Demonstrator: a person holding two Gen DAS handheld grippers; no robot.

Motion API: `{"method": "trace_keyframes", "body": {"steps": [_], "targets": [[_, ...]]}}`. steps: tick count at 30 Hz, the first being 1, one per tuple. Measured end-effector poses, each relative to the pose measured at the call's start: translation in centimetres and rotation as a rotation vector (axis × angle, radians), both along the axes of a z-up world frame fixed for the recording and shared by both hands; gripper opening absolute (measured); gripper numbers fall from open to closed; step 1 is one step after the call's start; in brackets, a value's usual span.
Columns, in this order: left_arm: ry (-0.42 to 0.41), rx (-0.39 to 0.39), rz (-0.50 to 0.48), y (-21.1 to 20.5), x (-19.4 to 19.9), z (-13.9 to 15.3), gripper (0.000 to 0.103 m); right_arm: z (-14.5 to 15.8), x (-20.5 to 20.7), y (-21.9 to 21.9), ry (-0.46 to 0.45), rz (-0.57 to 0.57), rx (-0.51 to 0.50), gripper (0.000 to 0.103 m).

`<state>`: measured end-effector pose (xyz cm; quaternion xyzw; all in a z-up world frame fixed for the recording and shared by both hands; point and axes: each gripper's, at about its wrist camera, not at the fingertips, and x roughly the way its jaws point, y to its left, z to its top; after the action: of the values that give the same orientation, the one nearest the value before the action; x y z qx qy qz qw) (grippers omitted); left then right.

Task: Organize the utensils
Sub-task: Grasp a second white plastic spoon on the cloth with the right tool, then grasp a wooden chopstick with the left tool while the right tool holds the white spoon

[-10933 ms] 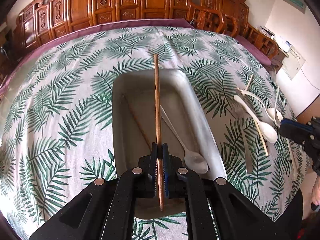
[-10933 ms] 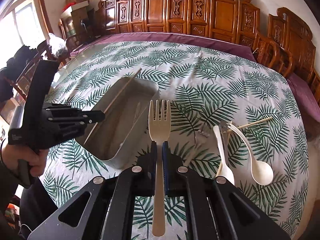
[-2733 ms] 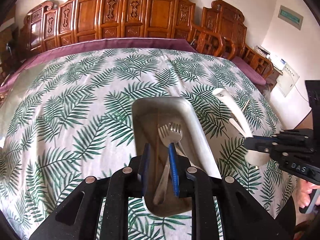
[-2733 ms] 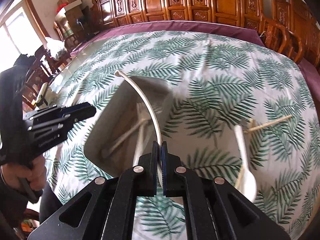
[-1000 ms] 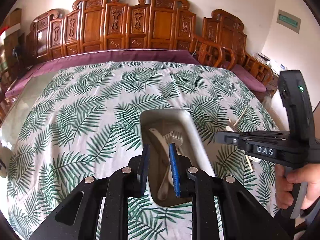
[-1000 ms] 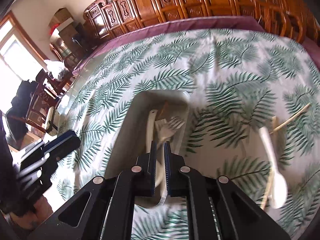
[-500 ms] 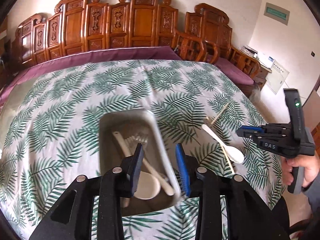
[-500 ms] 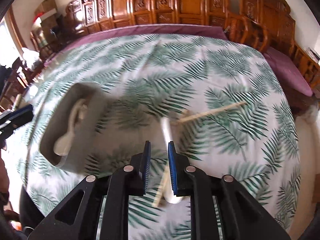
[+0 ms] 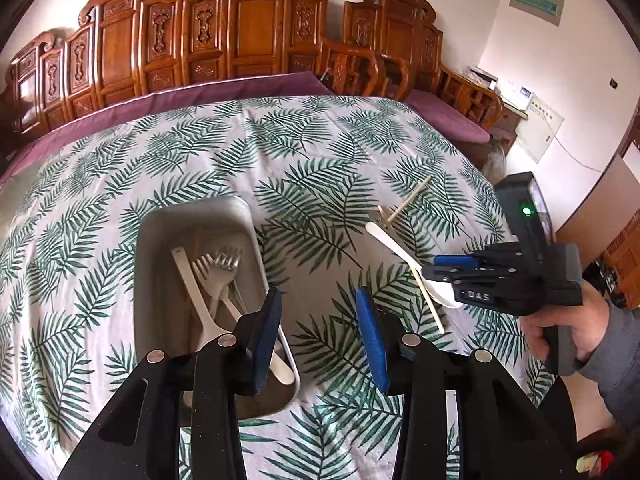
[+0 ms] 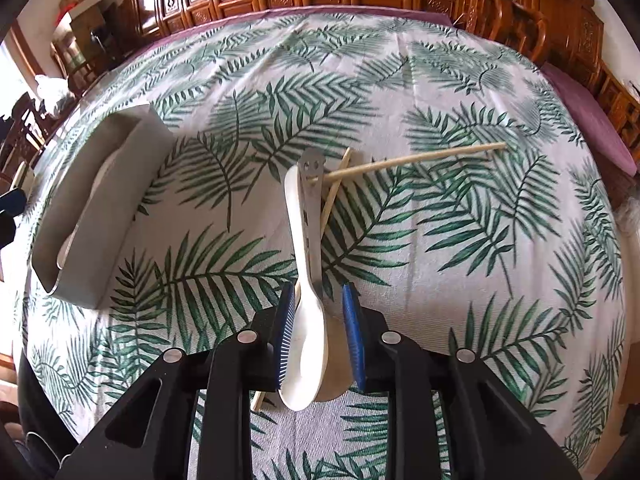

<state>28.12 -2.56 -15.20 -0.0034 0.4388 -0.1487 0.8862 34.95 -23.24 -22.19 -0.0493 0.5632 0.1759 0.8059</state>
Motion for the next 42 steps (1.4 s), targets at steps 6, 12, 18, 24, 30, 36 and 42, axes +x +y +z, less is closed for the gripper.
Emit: {"method": "trace_keyframes", "body": {"steps": [6, 12, 18, 24, 30, 36, 42], "targets": [[0.005, 0.008, -0.012, -0.5, -0.3, -0.1, 0.037, -0.2, -0.3, 0.1, 0.008, 0.002, -0.003, 0.027], [0.010, 0.013, -0.016, -0.6, -0.6, -0.3, 0.037, 0.0, -1.4, 0.3, -0.002, 0.026, -0.043, 0.012], [0.013, 0.020, -0.021, -0.9, -0.5, -0.3, 0.037, 1.0, -2.5, 0.1, -0.022, 0.041, -0.032, 0.005], [0.024, 0.029, -0.032, -2.2, -0.3, -0.6, 0.037, 2.5, -4.5, -1.5, -0.045, 0.015, 0.022, 0.005], [0.049, 0.041, -0.053, -4.9, 0.5, -1.8, 0.037, 2.8, -6.0, -5.0, -0.050, -0.053, 0.057, 0.005], [0.082, 0.064, -0.085, -8.7, 1.8, -3.6, 0.037, 2.4, -7.0, -8.2, -0.065, -0.115, 0.066, 0.005], [0.116, 0.077, -0.111, -12.3, 3.0, -5.4, 0.037, 1.9, -7.4, -10.3, -0.067, -0.143, 0.061, 0.005]]}}
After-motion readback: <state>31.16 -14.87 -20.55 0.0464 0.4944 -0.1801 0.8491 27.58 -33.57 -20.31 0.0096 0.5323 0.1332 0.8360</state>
